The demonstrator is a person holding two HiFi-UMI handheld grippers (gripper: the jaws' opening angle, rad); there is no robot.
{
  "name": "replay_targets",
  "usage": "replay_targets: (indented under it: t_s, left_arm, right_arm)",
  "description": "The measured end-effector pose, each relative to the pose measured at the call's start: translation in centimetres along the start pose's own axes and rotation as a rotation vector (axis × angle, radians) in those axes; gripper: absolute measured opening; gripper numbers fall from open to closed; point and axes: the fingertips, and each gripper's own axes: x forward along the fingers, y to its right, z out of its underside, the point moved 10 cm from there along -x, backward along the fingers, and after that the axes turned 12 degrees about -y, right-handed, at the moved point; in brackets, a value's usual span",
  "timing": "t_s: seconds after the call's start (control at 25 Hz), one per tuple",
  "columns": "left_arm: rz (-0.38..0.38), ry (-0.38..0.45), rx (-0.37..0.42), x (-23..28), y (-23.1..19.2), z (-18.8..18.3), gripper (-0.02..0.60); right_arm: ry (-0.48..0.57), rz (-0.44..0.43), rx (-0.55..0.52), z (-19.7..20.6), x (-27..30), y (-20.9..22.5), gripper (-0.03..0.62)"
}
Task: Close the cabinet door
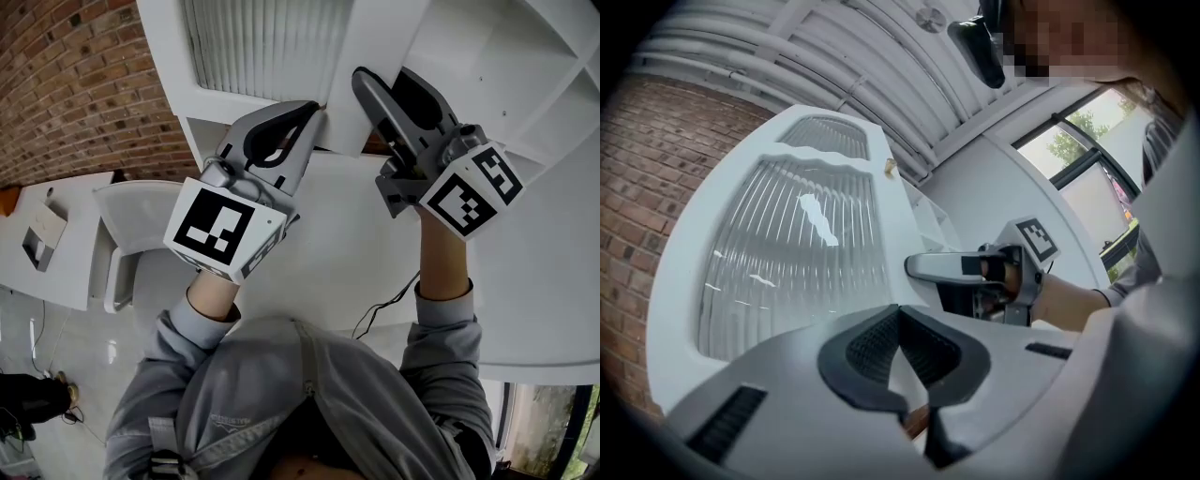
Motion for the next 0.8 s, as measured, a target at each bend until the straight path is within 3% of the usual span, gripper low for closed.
replay_targets:
  t_s: [0.8]
  left_arm:
    - [-0.062,-0.035,-0.014,3.1,-1.6,0.7,0.006]
  right_arm:
    - [0.007,-0.079,0.020,0.5,3.0,4.5,0.149]
